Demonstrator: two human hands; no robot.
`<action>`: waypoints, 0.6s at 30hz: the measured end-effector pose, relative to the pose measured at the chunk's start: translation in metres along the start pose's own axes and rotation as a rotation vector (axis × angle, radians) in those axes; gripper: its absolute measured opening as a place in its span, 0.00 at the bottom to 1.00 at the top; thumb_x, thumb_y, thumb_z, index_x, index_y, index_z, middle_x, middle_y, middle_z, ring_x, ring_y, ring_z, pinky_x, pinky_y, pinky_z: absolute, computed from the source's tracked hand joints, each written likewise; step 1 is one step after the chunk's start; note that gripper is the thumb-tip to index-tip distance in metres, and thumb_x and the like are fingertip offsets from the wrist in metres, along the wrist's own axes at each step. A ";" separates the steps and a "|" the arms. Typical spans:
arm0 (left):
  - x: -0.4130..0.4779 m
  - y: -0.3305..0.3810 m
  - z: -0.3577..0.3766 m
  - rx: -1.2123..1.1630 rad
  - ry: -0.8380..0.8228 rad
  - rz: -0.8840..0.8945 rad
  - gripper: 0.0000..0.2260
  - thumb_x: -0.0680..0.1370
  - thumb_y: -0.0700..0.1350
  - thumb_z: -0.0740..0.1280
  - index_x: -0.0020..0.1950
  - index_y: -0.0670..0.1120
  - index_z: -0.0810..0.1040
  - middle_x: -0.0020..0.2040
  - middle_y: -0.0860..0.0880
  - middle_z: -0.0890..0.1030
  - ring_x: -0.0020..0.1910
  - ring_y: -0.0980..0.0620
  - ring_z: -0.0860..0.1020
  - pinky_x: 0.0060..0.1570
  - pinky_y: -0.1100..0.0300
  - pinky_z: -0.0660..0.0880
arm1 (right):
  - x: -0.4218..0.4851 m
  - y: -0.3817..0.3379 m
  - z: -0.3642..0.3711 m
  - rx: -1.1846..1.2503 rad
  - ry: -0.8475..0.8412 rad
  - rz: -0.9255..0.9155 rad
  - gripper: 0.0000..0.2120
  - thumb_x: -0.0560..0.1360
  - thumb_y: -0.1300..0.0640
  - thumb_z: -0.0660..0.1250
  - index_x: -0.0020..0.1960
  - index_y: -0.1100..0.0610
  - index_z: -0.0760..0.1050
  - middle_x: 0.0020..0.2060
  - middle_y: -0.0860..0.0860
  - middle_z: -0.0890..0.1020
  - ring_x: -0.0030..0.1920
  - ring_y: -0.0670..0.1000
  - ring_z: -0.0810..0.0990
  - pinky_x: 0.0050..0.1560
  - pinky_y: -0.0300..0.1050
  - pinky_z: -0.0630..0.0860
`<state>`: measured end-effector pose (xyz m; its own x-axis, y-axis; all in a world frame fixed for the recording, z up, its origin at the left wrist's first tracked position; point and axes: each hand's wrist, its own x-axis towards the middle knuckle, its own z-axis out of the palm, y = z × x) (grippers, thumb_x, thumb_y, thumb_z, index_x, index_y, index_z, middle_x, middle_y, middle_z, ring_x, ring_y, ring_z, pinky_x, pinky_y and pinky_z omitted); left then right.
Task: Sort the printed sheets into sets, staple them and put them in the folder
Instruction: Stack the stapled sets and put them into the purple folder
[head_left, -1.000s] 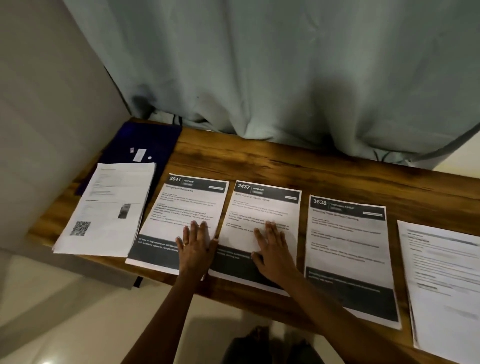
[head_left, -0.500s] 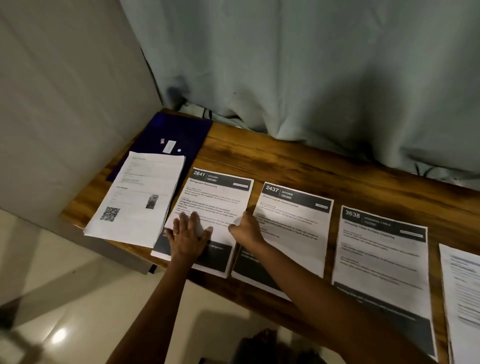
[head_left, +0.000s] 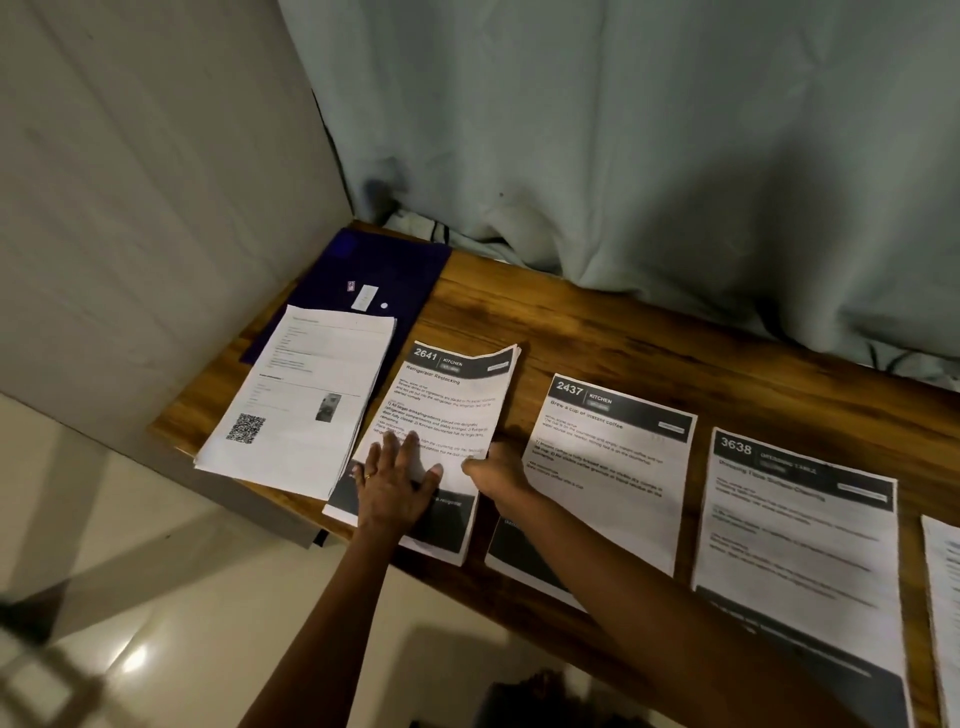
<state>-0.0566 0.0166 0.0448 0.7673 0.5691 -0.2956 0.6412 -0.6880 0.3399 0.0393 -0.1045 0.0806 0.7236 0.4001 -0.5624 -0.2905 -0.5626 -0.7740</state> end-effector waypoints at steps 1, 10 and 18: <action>0.000 0.000 -0.001 -0.015 -0.007 -0.001 0.33 0.78 0.65 0.54 0.79 0.54 0.47 0.79 0.47 0.44 0.78 0.42 0.43 0.73 0.39 0.42 | -0.001 0.001 0.001 0.003 0.007 -0.006 0.15 0.78 0.61 0.63 0.64 0.58 0.74 0.64 0.54 0.77 0.60 0.53 0.77 0.48 0.39 0.74; -0.006 0.025 -0.027 -0.406 0.120 -0.082 0.38 0.76 0.65 0.59 0.78 0.46 0.51 0.77 0.40 0.55 0.73 0.36 0.59 0.67 0.38 0.65 | -0.014 0.010 -0.040 0.200 0.019 -0.027 0.17 0.79 0.63 0.61 0.67 0.57 0.72 0.64 0.53 0.77 0.63 0.53 0.75 0.53 0.40 0.73; -0.004 0.072 -0.040 -0.659 0.052 0.036 0.25 0.79 0.58 0.56 0.64 0.39 0.71 0.57 0.41 0.76 0.57 0.41 0.76 0.51 0.51 0.73 | -0.033 0.043 -0.112 0.262 -0.006 -0.041 0.20 0.78 0.66 0.61 0.69 0.57 0.70 0.67 0.52 0.75 0.67 0.54 0.72 0.63 0.45 0.69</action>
<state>-0.0129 -0.0173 0.1062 0.7771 0.5832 -0.2366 0.4748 -0.2965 0.8286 0.0734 -0.2232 0.0980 0.7349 0.4235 -0.5297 -0.4132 -0.3397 -0.8449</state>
